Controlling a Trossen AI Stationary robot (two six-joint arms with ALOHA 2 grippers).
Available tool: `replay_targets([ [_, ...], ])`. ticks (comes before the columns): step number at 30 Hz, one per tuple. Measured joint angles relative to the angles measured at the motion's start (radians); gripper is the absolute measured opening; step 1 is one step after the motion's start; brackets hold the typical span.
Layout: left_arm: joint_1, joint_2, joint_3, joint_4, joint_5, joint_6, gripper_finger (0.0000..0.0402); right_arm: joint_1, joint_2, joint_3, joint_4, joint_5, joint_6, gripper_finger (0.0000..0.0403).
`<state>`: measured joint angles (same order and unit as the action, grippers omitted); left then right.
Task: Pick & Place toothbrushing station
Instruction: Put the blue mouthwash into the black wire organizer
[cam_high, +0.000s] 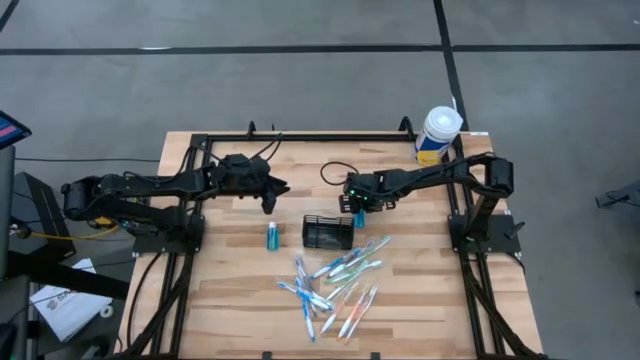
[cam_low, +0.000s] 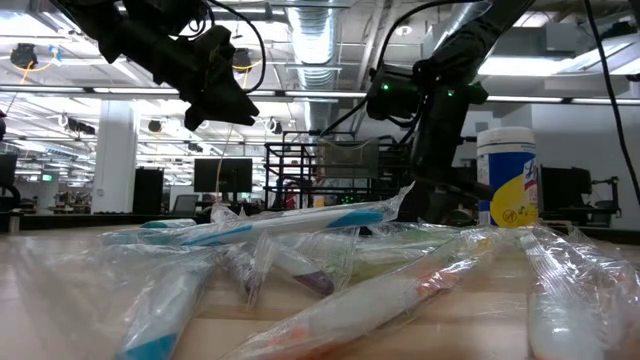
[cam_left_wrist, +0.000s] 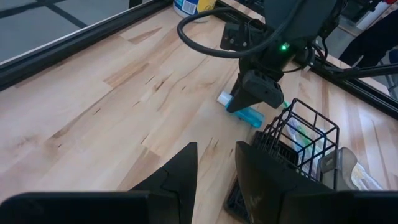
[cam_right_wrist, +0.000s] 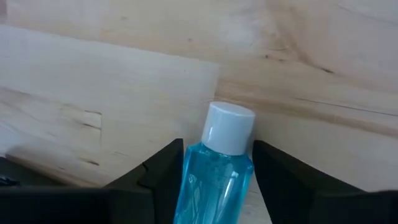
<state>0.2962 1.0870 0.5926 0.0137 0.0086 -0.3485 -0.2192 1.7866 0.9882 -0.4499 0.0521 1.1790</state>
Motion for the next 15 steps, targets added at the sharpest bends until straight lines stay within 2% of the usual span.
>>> replay_targets([
  [15, 0.004, 0.0, 0.0, -0.055, 0.0, 0.002, 0.0104, -0.014, 0.003, 0.0, 0.029, 0.027, -0.004, 0.015],
])
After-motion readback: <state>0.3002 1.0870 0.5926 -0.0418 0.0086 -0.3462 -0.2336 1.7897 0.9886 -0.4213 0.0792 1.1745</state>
